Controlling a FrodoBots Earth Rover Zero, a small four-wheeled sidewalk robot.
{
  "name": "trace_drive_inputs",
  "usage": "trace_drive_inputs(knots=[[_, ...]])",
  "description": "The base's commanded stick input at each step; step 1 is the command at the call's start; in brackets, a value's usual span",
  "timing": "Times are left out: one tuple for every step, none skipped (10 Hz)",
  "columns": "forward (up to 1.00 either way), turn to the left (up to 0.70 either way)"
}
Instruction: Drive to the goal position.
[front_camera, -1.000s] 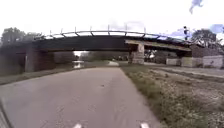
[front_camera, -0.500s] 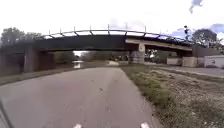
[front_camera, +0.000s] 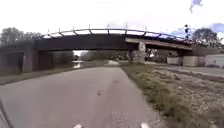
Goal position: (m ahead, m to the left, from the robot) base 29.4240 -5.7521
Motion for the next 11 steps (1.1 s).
trace_drive_inputs(knots=[[0.7, 0.0], [0.7, 0.0], [0.7, 0.0], [0.7, 0.0], [0.7, 0.0], [0.7, 0.0], [0.7, 0.0], [0.7, 0.0], [0.7, 0.0], [0.7, 0.0], [0.7, 0.0]])
